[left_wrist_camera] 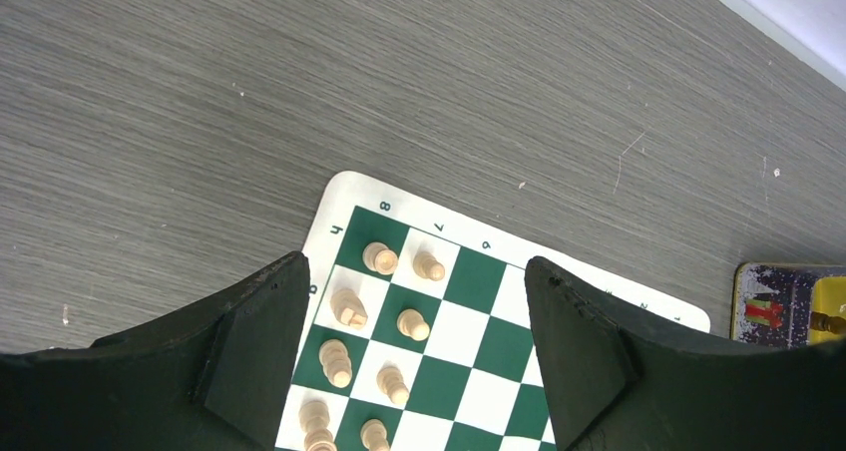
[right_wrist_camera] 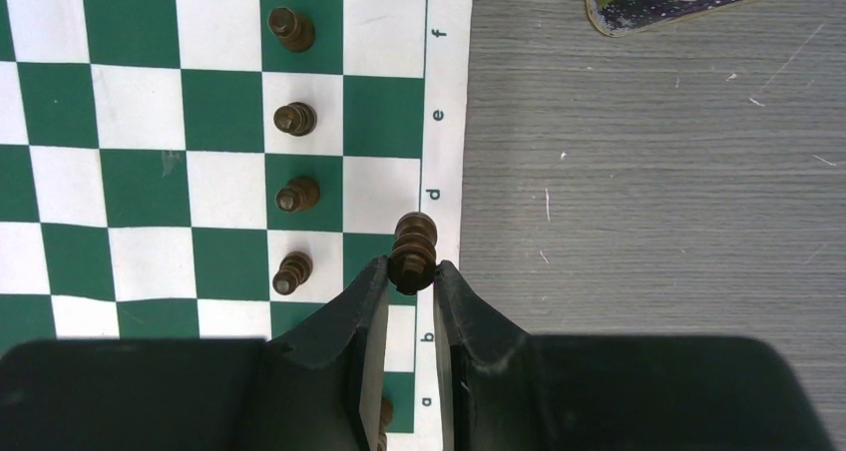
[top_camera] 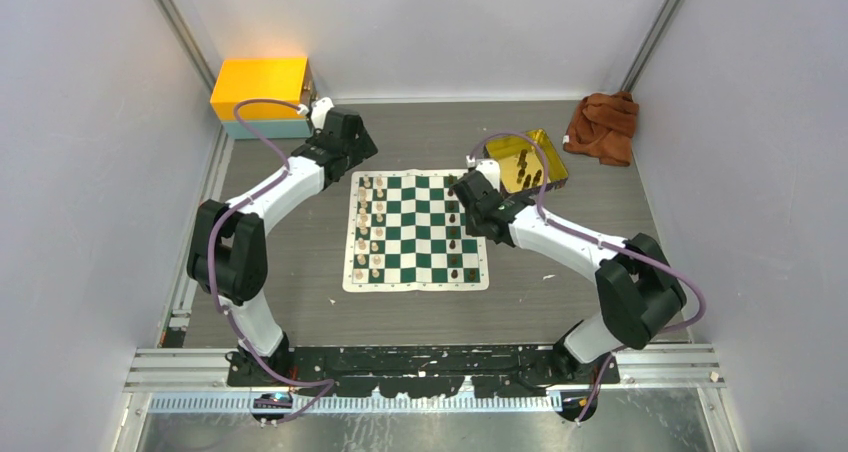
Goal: Set up the chess pieces on the board
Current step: Place the chess piece on the chessboard.
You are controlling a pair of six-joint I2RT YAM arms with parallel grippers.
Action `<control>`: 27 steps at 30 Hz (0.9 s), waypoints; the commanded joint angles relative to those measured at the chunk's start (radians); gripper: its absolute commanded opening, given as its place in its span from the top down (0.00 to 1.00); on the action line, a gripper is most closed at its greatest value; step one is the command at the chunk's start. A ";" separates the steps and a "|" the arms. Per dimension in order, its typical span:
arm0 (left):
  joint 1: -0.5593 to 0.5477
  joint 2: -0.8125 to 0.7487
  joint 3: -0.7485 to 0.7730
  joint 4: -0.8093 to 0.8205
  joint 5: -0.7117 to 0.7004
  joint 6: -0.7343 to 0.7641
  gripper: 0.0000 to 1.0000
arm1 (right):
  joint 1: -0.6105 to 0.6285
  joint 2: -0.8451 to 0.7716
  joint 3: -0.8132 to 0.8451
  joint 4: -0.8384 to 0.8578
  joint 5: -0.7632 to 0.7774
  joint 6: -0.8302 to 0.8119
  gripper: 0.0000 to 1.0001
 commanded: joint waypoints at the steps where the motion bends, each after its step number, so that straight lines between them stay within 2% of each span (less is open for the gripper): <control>1: -0.002 -0.025 0.009 0.046 -0.019 0.010 0.20 | 0.005 0.021 0.000 0.088 0.021 -0.013 0.99; 27: -0.001 -0.002 0.028 0.038 -0.020 0.022 0.20 | 0.006 0.111 0.037 0.136 -0.017 -0.026 0.99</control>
